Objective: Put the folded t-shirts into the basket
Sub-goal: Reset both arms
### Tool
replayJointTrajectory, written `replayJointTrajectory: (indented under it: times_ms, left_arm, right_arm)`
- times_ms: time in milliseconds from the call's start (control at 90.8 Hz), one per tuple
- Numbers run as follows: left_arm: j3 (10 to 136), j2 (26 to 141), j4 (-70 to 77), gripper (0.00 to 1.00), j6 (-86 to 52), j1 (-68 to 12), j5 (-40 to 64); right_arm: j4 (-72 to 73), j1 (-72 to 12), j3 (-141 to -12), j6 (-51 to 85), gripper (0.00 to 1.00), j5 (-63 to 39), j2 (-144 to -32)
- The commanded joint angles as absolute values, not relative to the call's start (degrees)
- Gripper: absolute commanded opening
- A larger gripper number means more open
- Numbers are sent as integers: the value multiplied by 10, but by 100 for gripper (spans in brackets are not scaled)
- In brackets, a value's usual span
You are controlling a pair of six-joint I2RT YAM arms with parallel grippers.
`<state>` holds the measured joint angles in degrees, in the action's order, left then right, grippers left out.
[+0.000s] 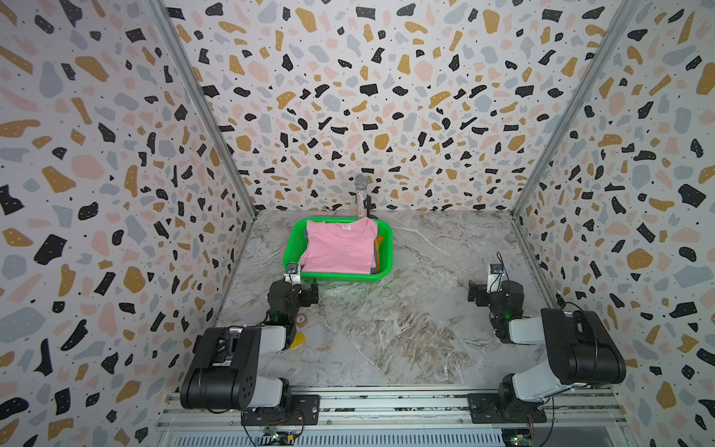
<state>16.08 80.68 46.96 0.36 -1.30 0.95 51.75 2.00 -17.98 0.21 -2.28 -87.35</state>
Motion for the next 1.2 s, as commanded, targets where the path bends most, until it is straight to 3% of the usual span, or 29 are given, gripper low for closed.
replayJointTrajectory:
  times_ms: [0, 1189]
  left_arm:
    - [180, 804, 469, 100, -1, -16, 6]
    - [177, 806, 479, 100, 0, -16, 8]
  right_arm:
    - [509, 17, -196, 4, 100, -26, -862]
    - [518, 17, -194, 4, 100, -27, -865]
